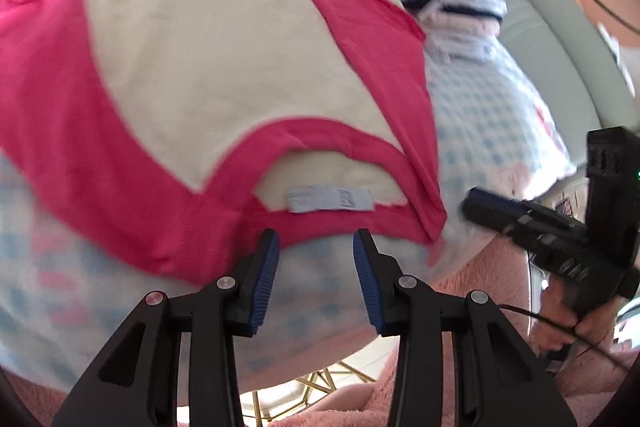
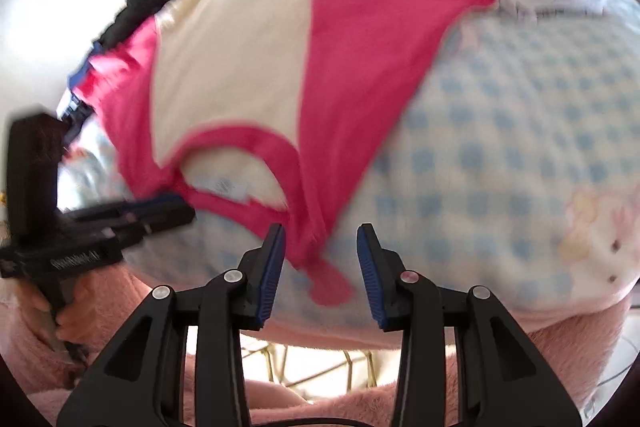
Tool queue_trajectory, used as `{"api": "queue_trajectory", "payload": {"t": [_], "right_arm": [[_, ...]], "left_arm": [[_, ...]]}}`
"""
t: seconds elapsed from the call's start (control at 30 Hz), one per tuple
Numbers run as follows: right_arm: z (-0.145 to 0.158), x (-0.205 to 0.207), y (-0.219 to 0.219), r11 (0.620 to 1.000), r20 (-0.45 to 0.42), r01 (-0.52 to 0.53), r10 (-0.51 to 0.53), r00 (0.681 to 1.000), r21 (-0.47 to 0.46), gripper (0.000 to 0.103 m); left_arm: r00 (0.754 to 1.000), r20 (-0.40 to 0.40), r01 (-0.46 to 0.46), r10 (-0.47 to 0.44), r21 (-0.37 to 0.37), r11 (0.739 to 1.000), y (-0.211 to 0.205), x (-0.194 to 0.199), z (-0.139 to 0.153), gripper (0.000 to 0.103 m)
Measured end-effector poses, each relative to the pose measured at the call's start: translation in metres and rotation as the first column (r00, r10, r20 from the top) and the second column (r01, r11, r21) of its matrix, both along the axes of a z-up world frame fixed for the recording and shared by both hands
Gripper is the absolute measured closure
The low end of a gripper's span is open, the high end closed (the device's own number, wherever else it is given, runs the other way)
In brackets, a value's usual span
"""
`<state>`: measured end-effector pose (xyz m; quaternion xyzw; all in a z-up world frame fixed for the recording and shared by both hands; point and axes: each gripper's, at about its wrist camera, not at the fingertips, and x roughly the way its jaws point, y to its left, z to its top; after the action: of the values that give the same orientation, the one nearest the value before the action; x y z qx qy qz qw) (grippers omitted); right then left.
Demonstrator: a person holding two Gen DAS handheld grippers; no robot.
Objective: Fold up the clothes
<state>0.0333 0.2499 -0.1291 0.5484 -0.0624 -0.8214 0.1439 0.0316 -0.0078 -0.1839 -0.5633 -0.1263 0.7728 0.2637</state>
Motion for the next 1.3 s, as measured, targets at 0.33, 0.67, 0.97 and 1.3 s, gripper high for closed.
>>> {"api": "queue_trajectory", "payload": {"t": [0.33,0.67,0.97,1.3], "right_arm": [[0.013,-0.046,-0.061,0.991,-0.052,-0.126,0.124,0.991,-0.041,0.065],[-0.003,-0.067,-0.129,0.976,-0.021,-0.210,0.209,0.978,-0.066,0.065],[-0.006,-0.093,-0.181,0.980,-0.008,-0.189,0.189,0.982,-0.065,0.065],[-0.006,-0.097,-0.119,0.999,0.015,-0.033,0.034,0.999,-0.042,0.065]], "left_arm": [[0.962,-0.022,-0.270,0.271,0.031,0.962,-0.092,-0.022,0.012,0.063],[0.819,-0.026,-0.572,0.573,0.044,0.819,-0.206,-0.044,0.004,0.063],[0.774,0.011,-0.630,0.633,0.117,0.768,-0.241,-0.092,-0.007,0.062],[0.890,-0.137,-0.416,0.434,0.143,0.898,-0.161,-0.129,0.041,0.096]]}}
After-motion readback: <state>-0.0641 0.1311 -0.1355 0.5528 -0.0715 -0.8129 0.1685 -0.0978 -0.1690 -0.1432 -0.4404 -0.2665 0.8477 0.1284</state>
